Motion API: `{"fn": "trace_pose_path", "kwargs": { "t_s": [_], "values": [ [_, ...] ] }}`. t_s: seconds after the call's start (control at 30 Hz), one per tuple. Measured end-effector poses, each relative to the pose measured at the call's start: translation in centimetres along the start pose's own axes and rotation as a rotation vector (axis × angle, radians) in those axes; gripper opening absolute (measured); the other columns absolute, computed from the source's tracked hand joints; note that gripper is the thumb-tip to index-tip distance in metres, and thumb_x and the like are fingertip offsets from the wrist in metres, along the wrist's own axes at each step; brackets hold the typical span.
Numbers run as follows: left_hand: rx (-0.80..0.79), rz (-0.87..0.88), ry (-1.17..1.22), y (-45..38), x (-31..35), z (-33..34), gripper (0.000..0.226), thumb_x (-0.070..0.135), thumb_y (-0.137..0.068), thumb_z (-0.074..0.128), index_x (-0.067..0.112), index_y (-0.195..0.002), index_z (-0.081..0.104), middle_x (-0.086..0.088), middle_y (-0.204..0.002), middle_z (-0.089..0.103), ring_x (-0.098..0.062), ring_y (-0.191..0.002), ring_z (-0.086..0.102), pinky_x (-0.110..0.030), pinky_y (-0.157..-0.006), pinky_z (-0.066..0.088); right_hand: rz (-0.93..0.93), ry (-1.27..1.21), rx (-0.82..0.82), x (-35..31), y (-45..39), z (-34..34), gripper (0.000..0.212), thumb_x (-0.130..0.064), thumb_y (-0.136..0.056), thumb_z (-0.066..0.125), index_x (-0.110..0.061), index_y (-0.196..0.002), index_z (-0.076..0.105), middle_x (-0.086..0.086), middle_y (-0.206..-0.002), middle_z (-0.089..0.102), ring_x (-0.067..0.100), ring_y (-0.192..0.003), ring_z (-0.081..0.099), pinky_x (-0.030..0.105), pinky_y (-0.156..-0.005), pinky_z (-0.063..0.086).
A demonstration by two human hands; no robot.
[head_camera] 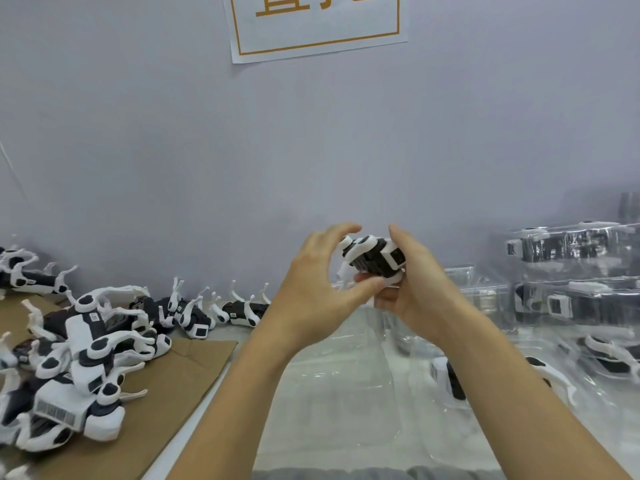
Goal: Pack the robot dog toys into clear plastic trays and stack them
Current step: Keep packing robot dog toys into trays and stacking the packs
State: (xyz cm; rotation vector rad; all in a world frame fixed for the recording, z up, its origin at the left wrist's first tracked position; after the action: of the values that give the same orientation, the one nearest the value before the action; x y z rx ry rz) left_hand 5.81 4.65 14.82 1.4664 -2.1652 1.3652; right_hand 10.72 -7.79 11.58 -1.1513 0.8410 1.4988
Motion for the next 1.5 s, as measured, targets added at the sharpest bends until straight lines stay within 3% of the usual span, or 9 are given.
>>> {"fn": "trace_pose_path", "kwargs": {
  "t_s": [0.07,0.17,0.3,0.47,0.6,0.93,1.13,1.27,1.5],
  "values": [
    [-0.074,-0.007,0.006,0.1,-0.3,1.2,0.063,0.048,-0.082,0.075,0.047,-0.136,0.041,0.021,-0.126,0.045,0.017,-0.107,0.047,-0.008,-0.082,0.046,-0.013,0.003,-0.071,0.0,0.2,1.3,0.063,-0.057,-0.102,0.033,-0.007,-0.114,0.069,0.020,-0.109,0.071,0.031,-0.090,0.070,0.041,-0.072,0.060],
    [0.183,0.036,0.055,0.0,-0.3,-0.6,0.044,0.046,-0.086,0.074,0.049,-0.120,0.046,0.017,-0.117,0.059,0.000,-0.103,0.060,-0.020,-0.080,0.054,-0.119,0.224,-0.113,-0.6,0.3,2.2,0.070,-0.061,-0.102,0.021,-0.012,-0.112,0.070,0.014,-0.101,0.075,0.027,-0.091,0.073,0.036,-0.076,0.057],
    [0.410,-0.039,0.374,0.3,-2.0,-4.3,0.030,0.037,-0.084,0.079,0.049,-0.105,0.061,0.017,-0.098,0.072,-0.008,-0.089,0.071,-0.022,-0.070,0.057,-0.276,0.261,-0.122,-2.3,0.9,2.1,0.041,-0.042,-0.103,0.042,-0.015,-0.107,0.073,-0.002,-0.088,0.074,0.014,-0.079,0.070,0.030,-0.071,0.049],
    [0.259,-0.225,0.751,0.8,-4.4,-4.6,0.035,0.043,-0.084,0.066,0.019,-0.109,0.069,-0.008,-0.095,0.074,-0.031,-0.075,0.073,-0.030,-0.063,0.056,-0.587,0.739,0.110,-4.6,2.0,1.3,0.031,-0.042,-0.092,0.062,-0.036,-0.123,0.065,-0.017,-0.116,0.060,-0.003,-0.106,0.055,0.015,-0.085,0.041],
    [0.049,-0.245,0.959,0.9,-4.3,-3.2,0.040,0.049,-0.078,0.065,0.019,-0.100,0.078,-0.011,-0.093,0.073,-0.029,-0.075,0.071,-0.029,-0.065,0.057,-0.475,0.762,-0.180,-3.0,2.1,3.4,0.030,-0.049,-0.091,0.063,-0.039,-0.120,0.064,-0.017,-0.098,0.068,0.000,-0.089,0.064,0.013,-0.070,0.046],
    [0.030,-0.339,0.706,0.7,-6.8,-2.8,0.039,0.057,-0.088,0.057,0.028,-0.105,0.078,-0.001,-0.112,0.074,-0.019,-0.107,0.069,-0.039,-0.091,0.050,-0.471,0.805,-0.078,-2.2,1.1,2.6,0.019,-0.037,-0.087,0.070,-0.030,-0.105,0.066,-0.011,-0.082,0.065,0.000,-0.062,0.057,0.011,-0.053,0.041],
    [0.139,-0.491,0.222,1.7,-12.0,-4.3,0.020,0.034,-0.099,0.058,0.023,-0.094,0.074,0.007,-0.093,0.075,-0.014,-0.095,0.066,-0.027,-0.077,0.047,-0.272,1.035,-0.082,-0.4,0.3,1.0,0.019,-0.044,-0.089,0.060,-0.030,-0.102,0.061,-0.008,-0.083,0.065,0.009,-0.070,0.063,0.021,-0.059,0.050],
    [-0.057,-0.560,0.020,2.9,-14.9,-2.7,0.011,0.031,-0.096,0.062,0.027,-0.092,0.072,0.008,-0.093,0.071,-0.008,-0.087,0.063,-0.024,-0.072,0.043,-0.058,0.714,-0.223,2.2,0.2,1.1,0.037,-0.033,-0.081,0.079,-0.019,-0.110,0.061,0.000,-0.085,0.066,0.017,-0.070,0.064,0.039,-0.079,0.057],
    [-0.096,-0.671,0.155,4.6,-16.8,-0.2,0.016,0.019,-0.098,0.060,0.021,-0.095,0.075,0.005,-0.093,0.076,-0.012,-0.086,0.066,-0.024,-0.071,0.044,-0.115,0.501,-0.239,2.0,0.1,0.4,0.022,-0.023,-0.092,0.068,-0.006,-0.106,0.069,0.003,-0.078,0.059,0.013,-0.068,0.055,0.018,-0.062,0.040]
  ]
}}
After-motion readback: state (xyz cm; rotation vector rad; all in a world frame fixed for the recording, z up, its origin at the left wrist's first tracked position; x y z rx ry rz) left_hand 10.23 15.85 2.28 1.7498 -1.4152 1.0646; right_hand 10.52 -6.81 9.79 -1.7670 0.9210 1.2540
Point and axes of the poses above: each hand's wrist, its own y-axis away from the middle knuckle, its own z-axis out of the palm, x = y × z, the point moved 7 cm from there along -y, towards the middle knuckle
